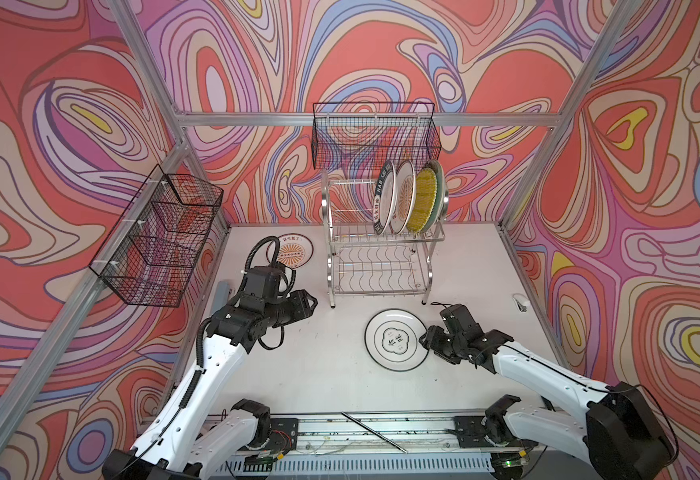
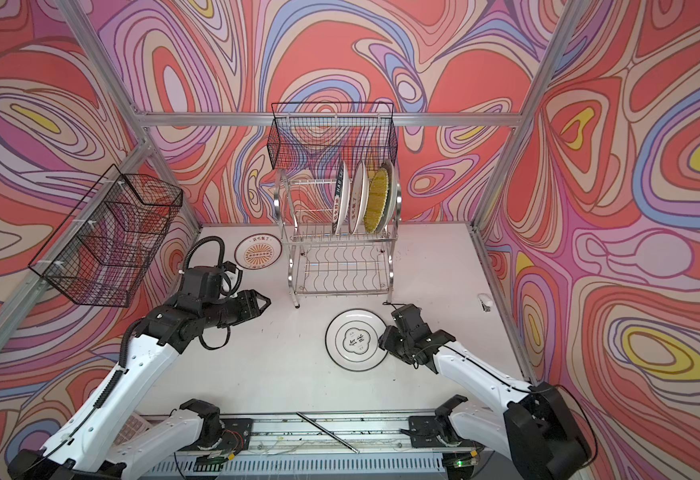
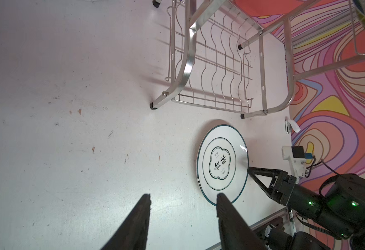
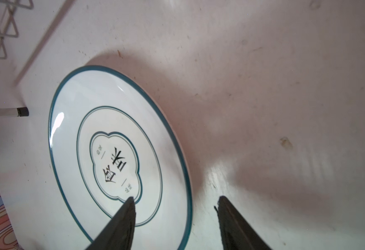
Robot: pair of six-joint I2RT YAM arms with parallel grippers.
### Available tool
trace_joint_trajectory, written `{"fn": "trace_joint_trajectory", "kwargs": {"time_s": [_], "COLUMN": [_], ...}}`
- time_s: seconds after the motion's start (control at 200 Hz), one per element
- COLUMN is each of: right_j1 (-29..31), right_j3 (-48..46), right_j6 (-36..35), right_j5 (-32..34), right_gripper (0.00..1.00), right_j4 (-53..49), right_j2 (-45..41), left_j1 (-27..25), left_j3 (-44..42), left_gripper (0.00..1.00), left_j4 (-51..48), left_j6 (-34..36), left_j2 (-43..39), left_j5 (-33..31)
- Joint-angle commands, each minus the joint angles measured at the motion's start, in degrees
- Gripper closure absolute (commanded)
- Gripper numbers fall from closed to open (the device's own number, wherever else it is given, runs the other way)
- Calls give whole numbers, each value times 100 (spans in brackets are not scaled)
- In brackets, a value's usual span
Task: Load the plates into the dish rack
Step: 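Lower the right gripper onto the plate's rim while the left gripper approaches the plate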
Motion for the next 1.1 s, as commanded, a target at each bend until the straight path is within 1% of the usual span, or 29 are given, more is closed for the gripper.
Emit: {"fn": "trace_joint_trajectory", "kwargs": {"time_s": [0.0, 0.145, 0.331, 0.451, 0.646, 0.751, 0.861, 0.917, 1.097], "right_j1": [-102, -132, -140, -136, -140, -140, -140, -140, -138], "right_j3": [-139, -289, -415, -539, -863, -1104, -1323, -1363, -1295], "right_j6": [-113, -167, -304, -321, -232, -128, -92, -116, -252], "right_j5": [-241, -356, -370, -457, -507, -587, -623, -629, -560], "right_gripper": [41, 47, 51, 53, 61, 67, 80, 86, 97], "right_j4": [329, 685, 994, 1405, 2083, 2508, 2808, 2800, 2411], "right_j2": [35, 118, 173, 267, 469, 483, 436, 381, 106], "left_j1": [-71, -139, -340, -432, -469, -465, -475, -485, -526], "left_j3": [143, -63, -584, -812, -822, -745, -716, -725, -725], "left_gripper": [48, 48, 49, 49, 49, 49, 49, 49, 49], "left_j4": [94, 229, 519, 643, 642, 589, 580, 580, 595], "left_j6": [134, 71, -203, -312, -286, -212, -189, -175, -129], "left_j2": [34, 13, -96, -175, -219, -195, -124, -105, -110], "left_j5": [76, 115, 201, 221, 228, 219, 239, 240, 210]}}
